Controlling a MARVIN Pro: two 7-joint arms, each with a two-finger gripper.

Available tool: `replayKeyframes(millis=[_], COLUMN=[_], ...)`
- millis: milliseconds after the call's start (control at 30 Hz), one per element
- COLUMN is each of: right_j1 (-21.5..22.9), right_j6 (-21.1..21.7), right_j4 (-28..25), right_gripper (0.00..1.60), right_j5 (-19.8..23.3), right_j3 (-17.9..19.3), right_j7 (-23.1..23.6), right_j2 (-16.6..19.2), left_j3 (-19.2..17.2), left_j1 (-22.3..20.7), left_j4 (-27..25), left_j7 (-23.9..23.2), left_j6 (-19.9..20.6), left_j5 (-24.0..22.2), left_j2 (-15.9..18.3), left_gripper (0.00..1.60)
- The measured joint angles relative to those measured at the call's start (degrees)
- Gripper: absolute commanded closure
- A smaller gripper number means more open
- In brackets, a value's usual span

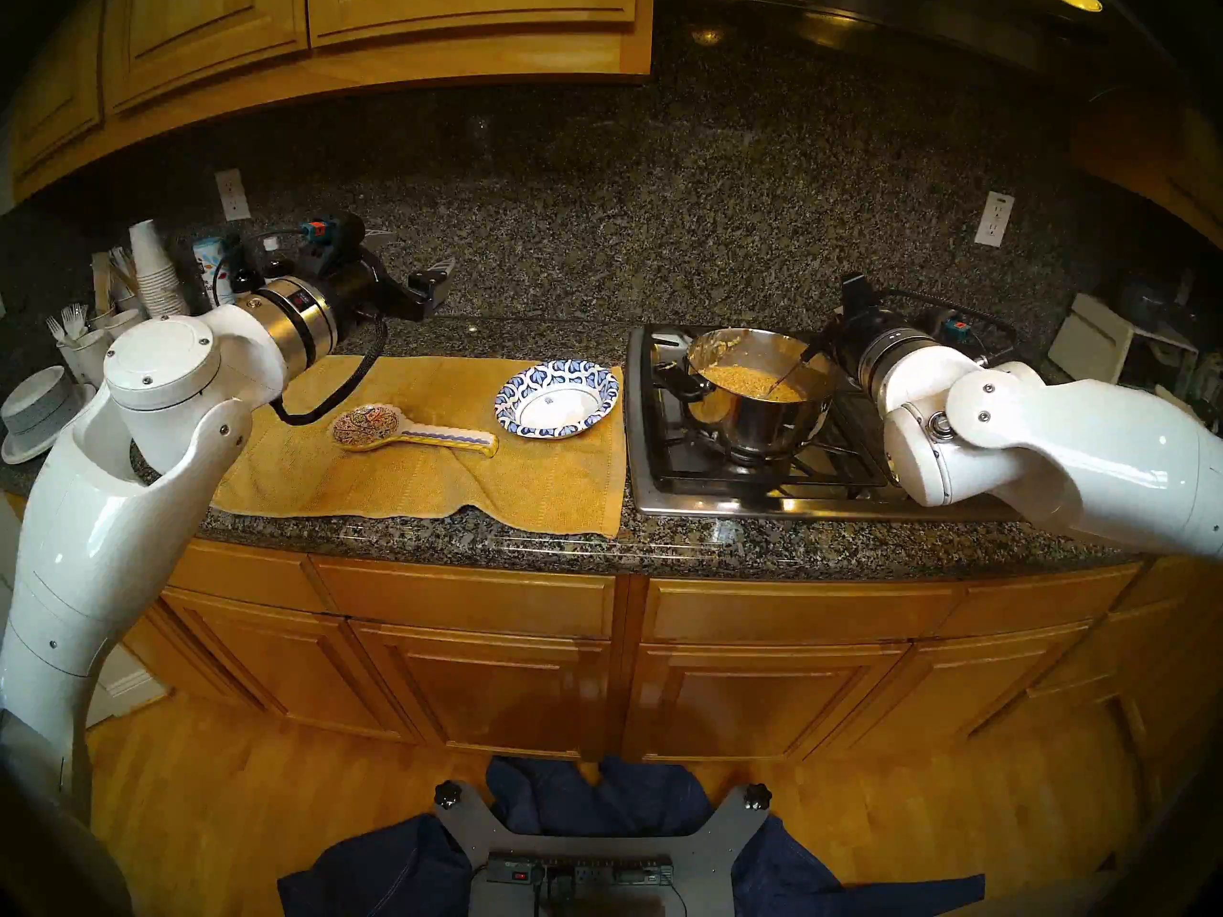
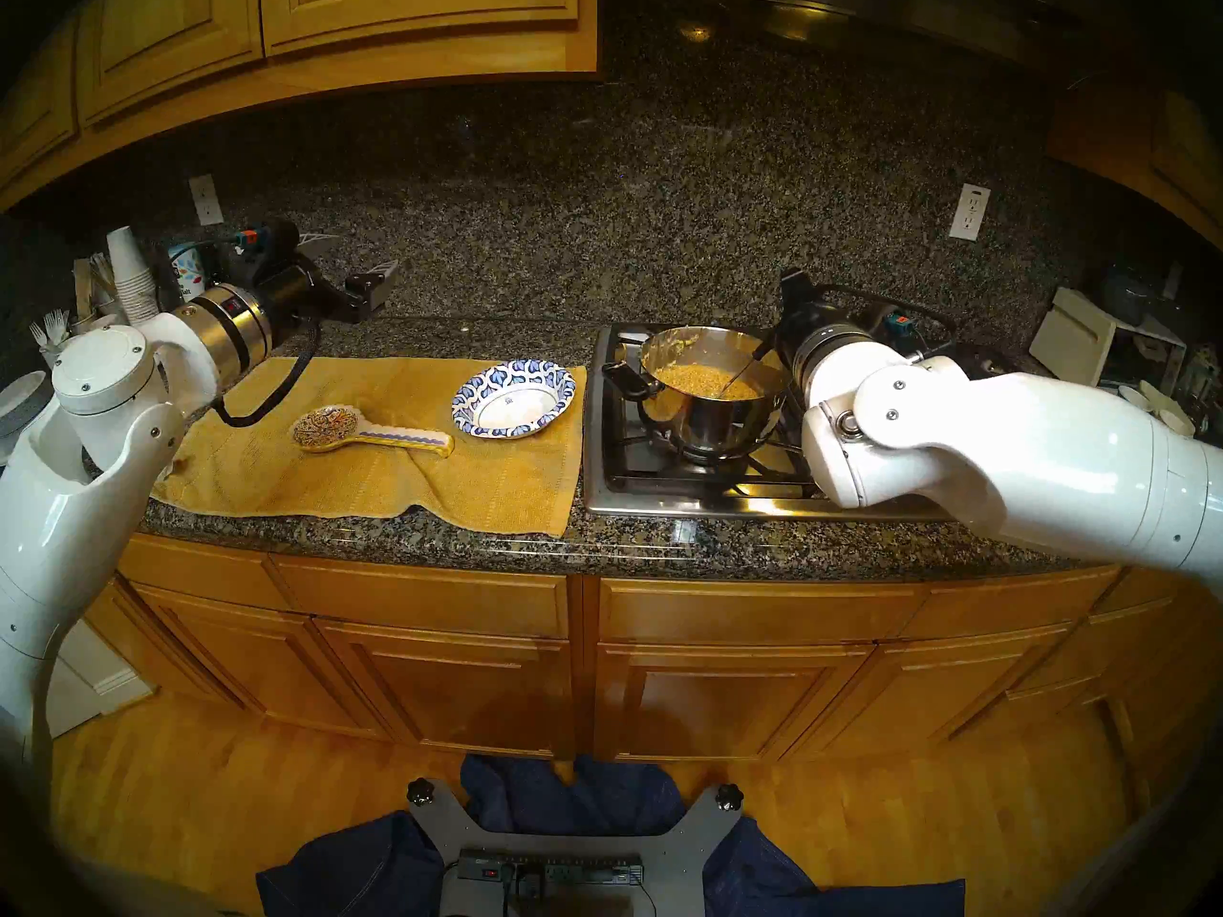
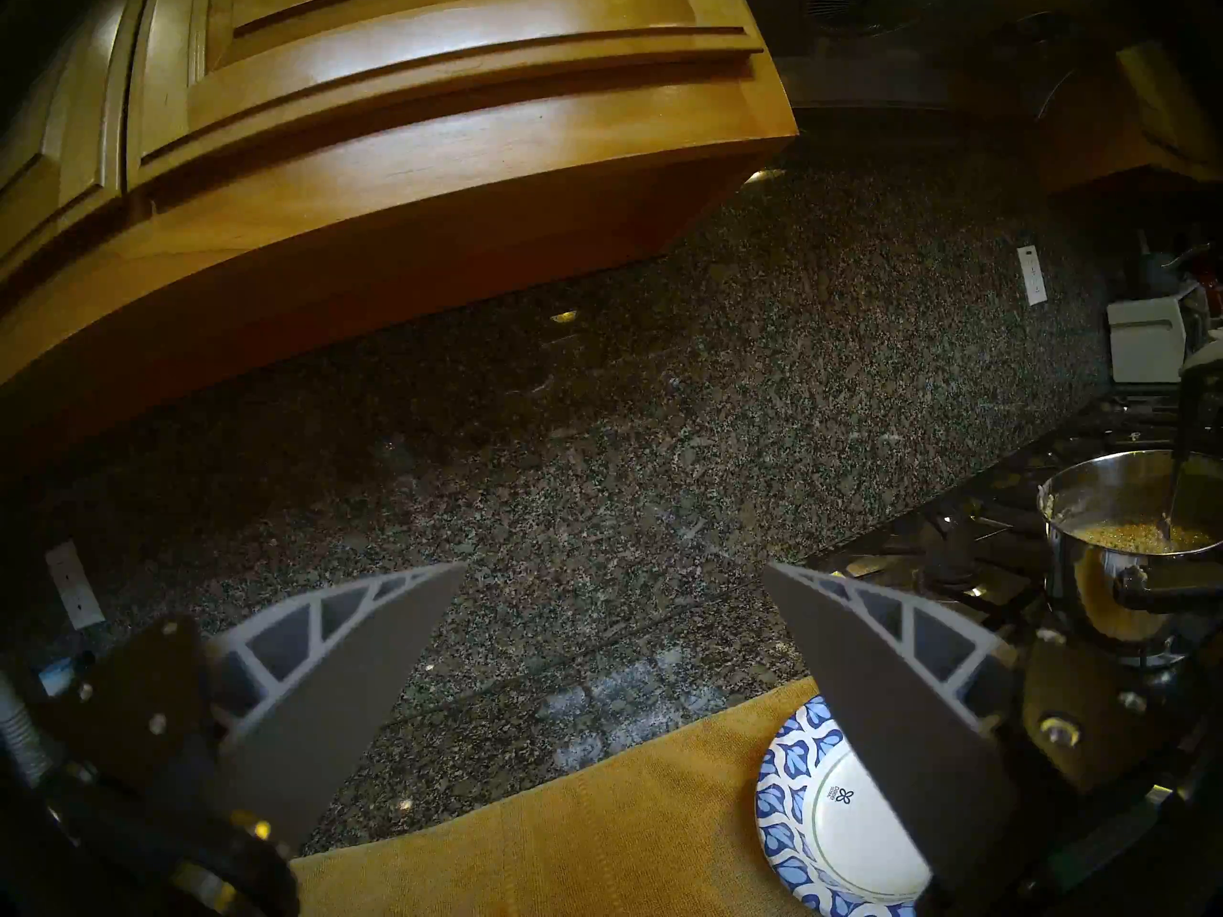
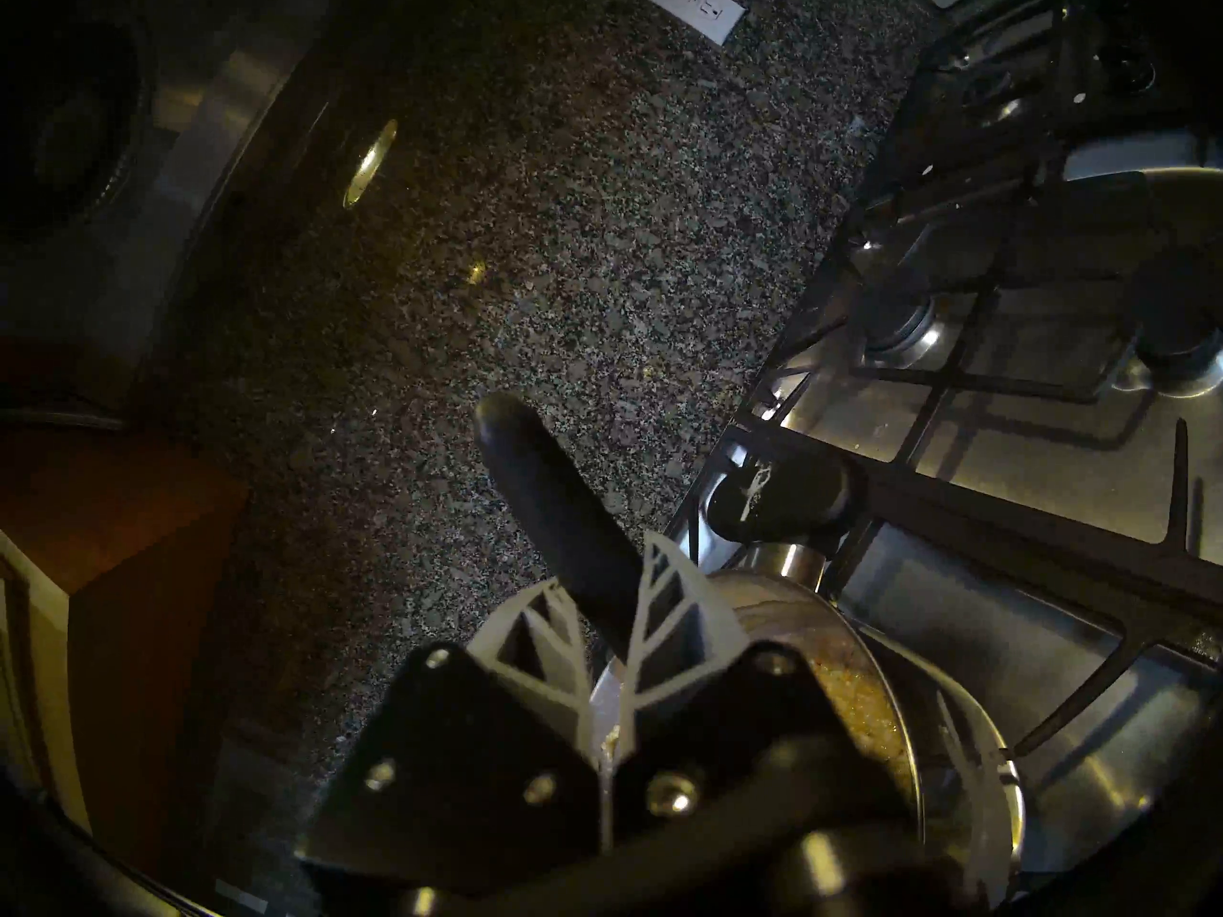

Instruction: Scoop oatmeal into bowl

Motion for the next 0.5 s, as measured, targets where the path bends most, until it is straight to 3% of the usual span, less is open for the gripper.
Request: replayKeyframes(millis=[500], right_j1=[-3.55], right_j6=[-0.02], right_j4=[2.08], right_gripper=[1.6], right_j5=[9.29], right_j3=[4.17], right_j7=[3.64], right_j2=[0.73], left_j3=[0.1], left_j1=[0.0], left_j4=[0.0], left_j7=[0.1], left_j6=[-0.15], left_j5=[-0.14], left_j2=[0.16], left_gripper=[0.0])
